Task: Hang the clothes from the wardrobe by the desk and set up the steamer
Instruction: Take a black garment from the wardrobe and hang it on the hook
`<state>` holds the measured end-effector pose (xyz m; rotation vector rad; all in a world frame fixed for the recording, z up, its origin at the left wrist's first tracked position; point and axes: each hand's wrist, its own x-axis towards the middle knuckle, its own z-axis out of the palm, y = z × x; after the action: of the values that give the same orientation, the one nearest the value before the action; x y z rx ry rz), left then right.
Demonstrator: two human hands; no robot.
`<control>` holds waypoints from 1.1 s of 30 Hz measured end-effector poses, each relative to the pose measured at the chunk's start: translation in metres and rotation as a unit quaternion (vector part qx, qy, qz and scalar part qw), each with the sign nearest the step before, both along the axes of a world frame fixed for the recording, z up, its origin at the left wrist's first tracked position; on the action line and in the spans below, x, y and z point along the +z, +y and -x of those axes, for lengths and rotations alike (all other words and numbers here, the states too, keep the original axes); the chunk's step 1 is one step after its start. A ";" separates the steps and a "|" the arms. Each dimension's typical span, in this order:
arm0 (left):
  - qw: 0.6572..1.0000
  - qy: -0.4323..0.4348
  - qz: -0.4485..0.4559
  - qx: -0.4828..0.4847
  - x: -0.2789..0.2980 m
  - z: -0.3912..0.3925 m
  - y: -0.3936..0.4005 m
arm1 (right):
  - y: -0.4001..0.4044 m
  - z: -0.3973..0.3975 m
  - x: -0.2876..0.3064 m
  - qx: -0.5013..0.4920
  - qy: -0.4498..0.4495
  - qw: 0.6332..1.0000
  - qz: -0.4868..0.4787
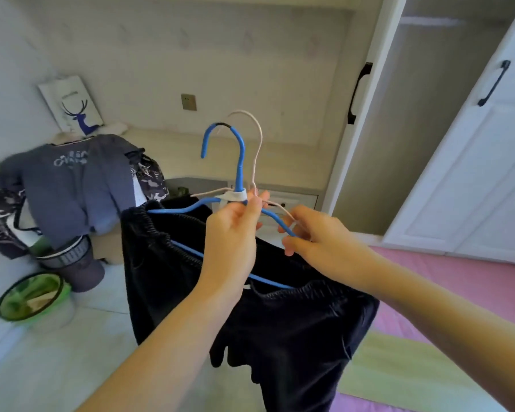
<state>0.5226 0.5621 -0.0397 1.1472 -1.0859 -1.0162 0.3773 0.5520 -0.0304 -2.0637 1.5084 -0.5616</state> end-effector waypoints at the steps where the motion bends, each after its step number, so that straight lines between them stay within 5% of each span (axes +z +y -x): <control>1: 1.000 -0.003 -0.002 0.017 -0.003 -0.004 -0.002 | -0.003 -0.004 -0.005 0.003 -0.010 1.000 0.007; 8: 0.995 0.035 -0.037 0.088 -0.009 -0.040 -0.016 | -0.031 -0.055 -0.033 0.017 -0.044 0.996 0.073; 15: 0.995 0.019 -0.035 0.091 -0.015 -0.110 -0.034 | -0.074 -0.123 -0.038 0.079 0.117 0.974 0.177; 22: 0.997 -0.029 -0.074 0.013 -0.002 -0.207 -0.061 | -0.118 -0.200 -0.034 0.092 0.117 0.964 0.218; 25: 0.997 -0.024 -0.049 0.048 0.003 -0.260 -0.066 | -0.137 -0.230 -0.034 0.088 0.102 0.967 0.214; 30: 0.961 -0.205 0.022 0.184 -0.030 -0.369 -0.085 | -0.161 -0.270 -0.042 0.087 0.073 0.974 0.198; 33: 0.918 -0.360 0.009 0.164 -0.054 -0.420 -0.100 | -0.168 -0.289 -0.047 0.097 0.053 0.973 0.201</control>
<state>0.9421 0.4622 -0.0936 1.6847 -1.3957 -0.3032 0.6660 0.3841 -0.0773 -2.5514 1.3083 -0.7380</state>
